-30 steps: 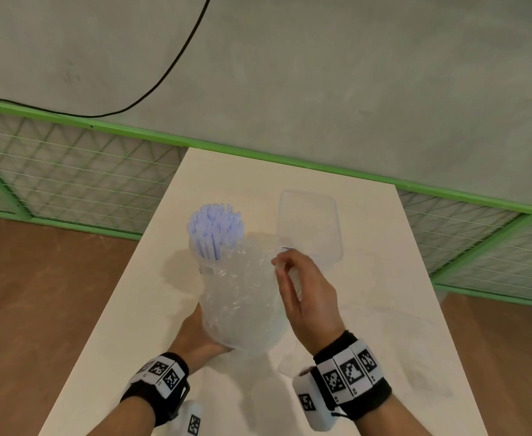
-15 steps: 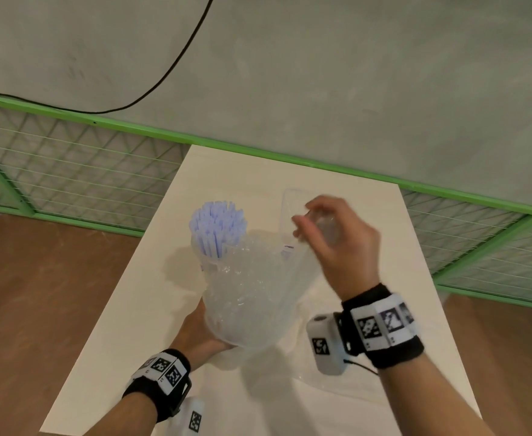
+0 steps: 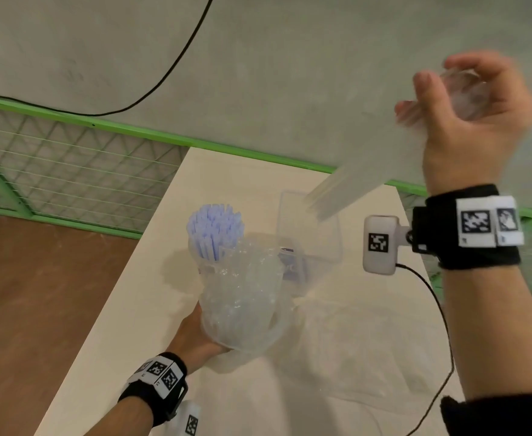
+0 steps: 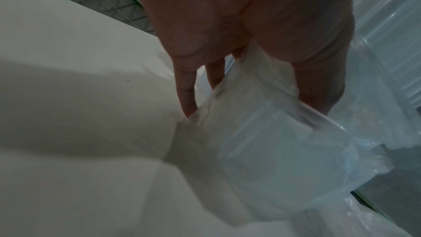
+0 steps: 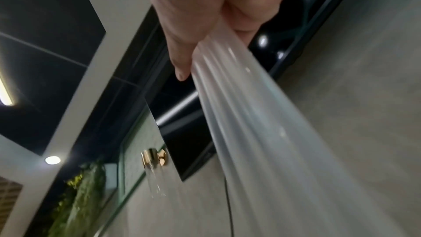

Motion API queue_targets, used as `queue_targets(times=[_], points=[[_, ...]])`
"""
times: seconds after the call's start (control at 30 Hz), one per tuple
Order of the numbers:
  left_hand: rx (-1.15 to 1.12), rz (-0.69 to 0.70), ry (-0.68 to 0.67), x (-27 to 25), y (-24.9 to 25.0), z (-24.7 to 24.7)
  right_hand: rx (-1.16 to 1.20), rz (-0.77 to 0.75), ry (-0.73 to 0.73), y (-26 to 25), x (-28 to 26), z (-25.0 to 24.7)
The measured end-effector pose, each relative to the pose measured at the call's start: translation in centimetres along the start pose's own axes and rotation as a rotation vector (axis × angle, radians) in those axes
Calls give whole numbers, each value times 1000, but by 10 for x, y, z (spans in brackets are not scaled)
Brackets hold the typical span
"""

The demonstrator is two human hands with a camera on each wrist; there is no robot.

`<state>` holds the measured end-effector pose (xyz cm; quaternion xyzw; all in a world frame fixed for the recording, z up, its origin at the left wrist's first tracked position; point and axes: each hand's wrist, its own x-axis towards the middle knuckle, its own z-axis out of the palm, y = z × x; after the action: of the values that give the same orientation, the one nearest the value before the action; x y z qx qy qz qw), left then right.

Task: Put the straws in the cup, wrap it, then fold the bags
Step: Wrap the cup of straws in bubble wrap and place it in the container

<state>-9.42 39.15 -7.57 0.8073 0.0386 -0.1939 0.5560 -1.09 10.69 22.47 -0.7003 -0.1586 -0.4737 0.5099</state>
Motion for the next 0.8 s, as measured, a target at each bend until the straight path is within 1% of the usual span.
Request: queue_targets(times=[0.1,0.2,0.23,0.3,0.37,0.4,0.43,0.53,0.57,0.6,0.63,0.7,0.77,0.8], points=[[11,6,-1,0,-1,0,-20,108,-70,40,-4,17],[1,12,-11,1,-3,-1,-62,273,-220,85,-27,30],[2,7,-11,2,-5,-1,-129,302,-285,96,-36,32],[6,-9,-8,4,-6,-1,-328,337,-487,112,-52,34],[2,-15,-18,5,-8,-1,-519,378,-767,121,-64,35],[9,-15,-22,5,-8,-1,-563,388,-844,121,-66,35],[13,-9,-20,5,-8,-1,-575,384,-857,119,-66,34],[7,1,-21,4,-7,-1,-488,303,-729,95,-63,30],[10,4,-23,4,-6,-1,-419,294,-724,83,-64,28],[12,5,-22,3,-5,-1,-358,280,-760,70,-68,26],[15,5,-21,3,-5,-1,-319,248,-826,59,-75,23],[26,6,-17,3,-5,-1,-294,183,-1016,40,-97,18],[37,8,-6,3,-6,-1,-317,179,-1205,31,-125,13],[38,9,-4,3,-6,-1,-324,189,-1270,29,-139,11]])
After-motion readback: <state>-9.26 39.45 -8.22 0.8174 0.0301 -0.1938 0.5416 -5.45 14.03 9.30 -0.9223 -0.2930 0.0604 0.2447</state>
